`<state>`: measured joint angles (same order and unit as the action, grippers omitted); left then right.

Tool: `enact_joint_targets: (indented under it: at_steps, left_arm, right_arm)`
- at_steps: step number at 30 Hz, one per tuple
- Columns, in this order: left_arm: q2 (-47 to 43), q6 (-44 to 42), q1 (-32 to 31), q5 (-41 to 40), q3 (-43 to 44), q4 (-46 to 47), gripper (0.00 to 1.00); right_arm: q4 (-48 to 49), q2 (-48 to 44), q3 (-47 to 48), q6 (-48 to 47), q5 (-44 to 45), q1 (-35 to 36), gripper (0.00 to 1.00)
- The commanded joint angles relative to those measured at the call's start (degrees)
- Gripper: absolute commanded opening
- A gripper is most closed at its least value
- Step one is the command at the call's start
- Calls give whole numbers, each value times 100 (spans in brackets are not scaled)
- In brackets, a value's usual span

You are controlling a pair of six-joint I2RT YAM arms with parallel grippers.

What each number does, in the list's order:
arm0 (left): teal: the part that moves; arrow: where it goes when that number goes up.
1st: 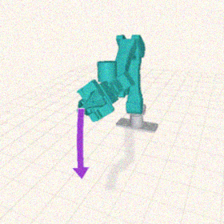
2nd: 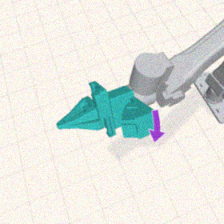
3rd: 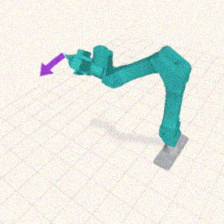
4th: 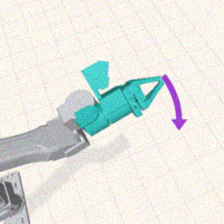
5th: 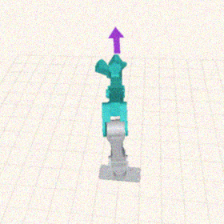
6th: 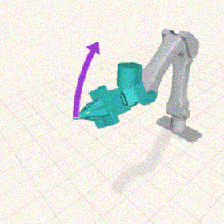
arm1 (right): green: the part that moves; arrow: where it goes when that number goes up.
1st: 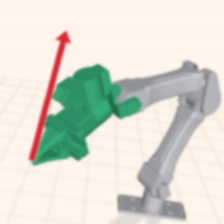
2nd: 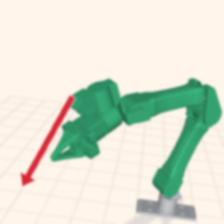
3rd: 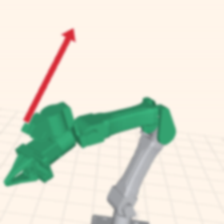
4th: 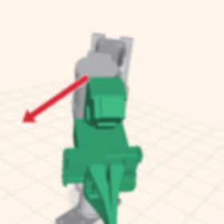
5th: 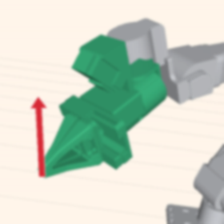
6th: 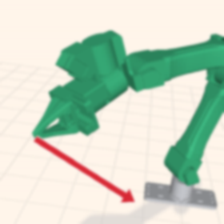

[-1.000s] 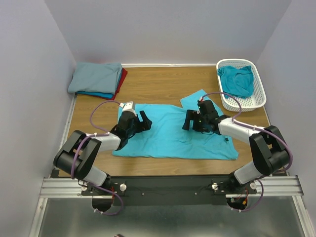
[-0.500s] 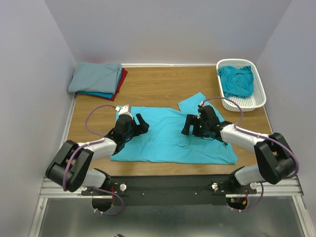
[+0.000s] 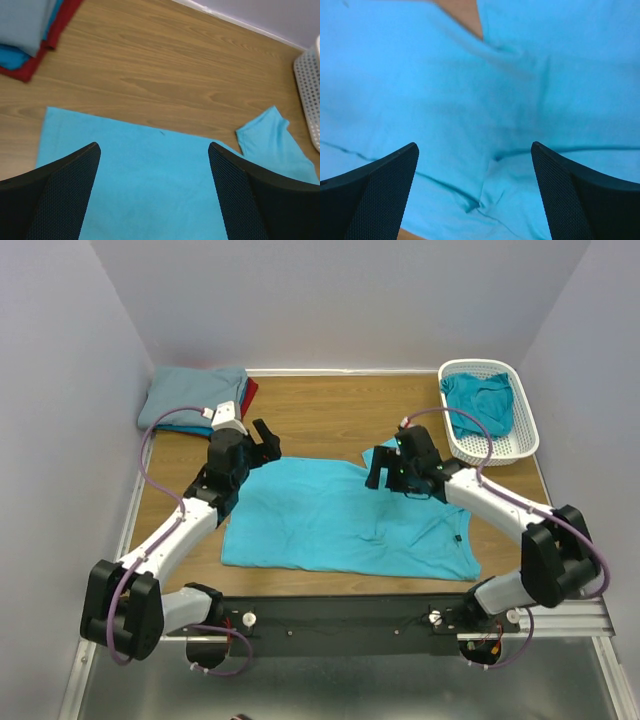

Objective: Fold and stack the t-shirts
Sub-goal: Fold the tshirt

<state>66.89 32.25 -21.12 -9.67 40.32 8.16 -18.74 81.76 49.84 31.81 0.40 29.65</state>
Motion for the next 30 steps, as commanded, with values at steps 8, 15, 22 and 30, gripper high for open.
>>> enact_joint_targets:
  at_steps: [8, 15, 22, 30]
  left_arm:
    - [474, -764, 513, 220, 319, -324, 96]
    - [597, -817, 592, 282, 319, -280, 96]
    - [676, -852, 653, 334, 310, -245, 96]
    - [781, -878, 689, 378, 319, -228, 96]
  right_arm:
    - [-367, 2045, 2406, -878, 1409, -714, 100]
    - [-367, 3170, 3426, -1300, 1840, -1242, 92]
    - [-358, 3917, 4103, -1546, 1814, -1585, 79]
    - [-341, 4261, 4385, -1687, 1481, -1664, 67]
